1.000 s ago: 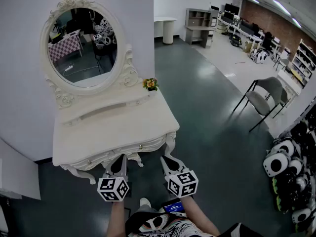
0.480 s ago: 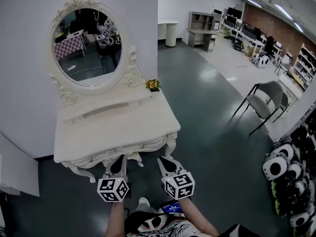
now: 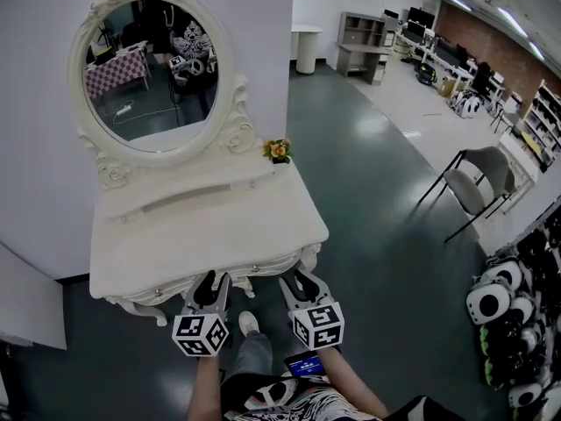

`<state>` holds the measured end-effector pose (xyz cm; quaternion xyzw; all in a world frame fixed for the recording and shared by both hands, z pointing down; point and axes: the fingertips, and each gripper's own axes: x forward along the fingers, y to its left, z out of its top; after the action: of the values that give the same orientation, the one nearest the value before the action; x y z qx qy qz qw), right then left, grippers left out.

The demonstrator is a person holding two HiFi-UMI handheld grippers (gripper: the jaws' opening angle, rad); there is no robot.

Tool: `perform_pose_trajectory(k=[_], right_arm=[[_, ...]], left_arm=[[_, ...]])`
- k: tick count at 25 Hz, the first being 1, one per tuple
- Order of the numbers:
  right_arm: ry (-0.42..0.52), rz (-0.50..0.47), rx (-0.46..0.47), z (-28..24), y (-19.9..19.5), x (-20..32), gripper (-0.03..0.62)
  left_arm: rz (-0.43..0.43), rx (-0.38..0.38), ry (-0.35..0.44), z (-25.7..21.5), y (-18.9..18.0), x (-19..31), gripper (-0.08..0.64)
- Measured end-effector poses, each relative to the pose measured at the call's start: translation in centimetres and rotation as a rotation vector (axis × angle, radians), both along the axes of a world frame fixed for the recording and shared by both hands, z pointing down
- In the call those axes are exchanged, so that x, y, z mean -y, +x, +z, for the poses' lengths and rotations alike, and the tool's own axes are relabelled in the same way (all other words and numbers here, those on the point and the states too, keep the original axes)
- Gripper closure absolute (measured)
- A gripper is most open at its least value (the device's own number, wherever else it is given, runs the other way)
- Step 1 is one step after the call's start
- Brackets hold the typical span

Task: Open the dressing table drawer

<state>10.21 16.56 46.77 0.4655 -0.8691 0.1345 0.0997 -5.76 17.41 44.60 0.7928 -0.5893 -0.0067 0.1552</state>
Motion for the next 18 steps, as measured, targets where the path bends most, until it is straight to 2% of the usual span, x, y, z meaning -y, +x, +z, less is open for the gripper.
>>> perform_pose_trajectory(k=[4,12,18], right_arm=[[-0.036,0.009,-0.023,2.1,-1.5,6.0,0.459],[-0.098,0.043,-0.078,4.4,-6.0,18.8,0.457],[-0.121,0.093,-0.102,6.2,-7.6,26.4,0.457]], left_arm=[[-0.004,0.063,-0.056,2.7,-1.6,6.2,0.402],[0.088,0.051,-0.134,5.4,-4.4,19.9,0.408],[0.158,0.07,-0.171,8.0,-5.8,26.9,0.408]])
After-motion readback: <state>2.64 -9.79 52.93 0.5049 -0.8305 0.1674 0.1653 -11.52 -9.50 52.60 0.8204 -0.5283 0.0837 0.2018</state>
